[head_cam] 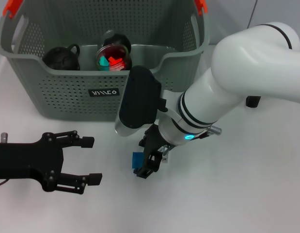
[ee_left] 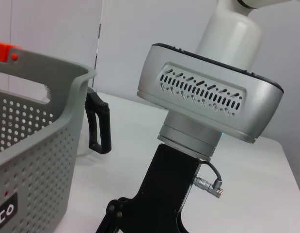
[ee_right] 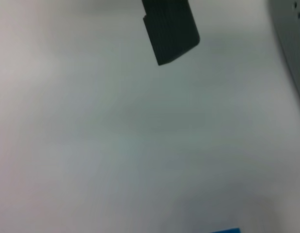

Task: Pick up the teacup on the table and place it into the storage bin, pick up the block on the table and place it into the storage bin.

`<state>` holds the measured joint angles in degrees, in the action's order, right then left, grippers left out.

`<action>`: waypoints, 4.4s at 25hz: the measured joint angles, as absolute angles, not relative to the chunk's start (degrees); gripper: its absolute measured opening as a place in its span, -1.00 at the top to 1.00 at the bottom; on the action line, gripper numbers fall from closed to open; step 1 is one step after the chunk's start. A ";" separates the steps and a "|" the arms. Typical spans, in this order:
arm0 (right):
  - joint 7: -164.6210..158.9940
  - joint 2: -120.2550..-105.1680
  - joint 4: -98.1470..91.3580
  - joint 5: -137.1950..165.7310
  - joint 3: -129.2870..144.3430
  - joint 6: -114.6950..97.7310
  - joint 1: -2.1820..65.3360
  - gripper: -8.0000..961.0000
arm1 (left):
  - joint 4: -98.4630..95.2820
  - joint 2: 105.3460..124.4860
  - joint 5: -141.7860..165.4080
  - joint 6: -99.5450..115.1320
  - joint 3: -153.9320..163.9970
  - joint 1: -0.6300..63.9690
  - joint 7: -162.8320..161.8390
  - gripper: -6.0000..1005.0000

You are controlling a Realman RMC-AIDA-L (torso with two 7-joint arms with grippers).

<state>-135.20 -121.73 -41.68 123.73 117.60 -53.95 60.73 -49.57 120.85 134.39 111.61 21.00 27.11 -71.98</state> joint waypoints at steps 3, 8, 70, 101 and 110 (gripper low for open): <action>-135.19 -121.73 -41.33 123.67 117.67 -53.58 60.74 -0.50 | -49.57 120.85 134.39 111.52 21.00 27.13 -71.98 -0.86; -135.17 -121.73 -40.94 123.36 117.97 -52.91 60.74 -0.37 | -49.57 120.85 134.39 111.38 21.01 27.08 -71.98 -0.86; -144.70 -120.07 -76.92 131.57 53.40 -87.58 62.53 0.10 | -49.53 120.53 133.86 111.31 20.65 27.55 -71.88 -0.86; -138.92 -120.39 -45.48 139.49 73.65 -51.66 72.33 -0.45 | -49.48 120.84 134.20 111.53 20.99 27.30 -71.29 -0.86; -124.41 -120.06 -74.26 113.96 72.50 -62.24 50.34 -0.91 | -49.48 120.76 133.77 112.11 20.57 27.13 -71.21 -0.86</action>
<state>-124.41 -120.06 -74.26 113.96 72.50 -62.24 50.34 -49.48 120.76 133.77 112.11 20.57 27.13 -71.21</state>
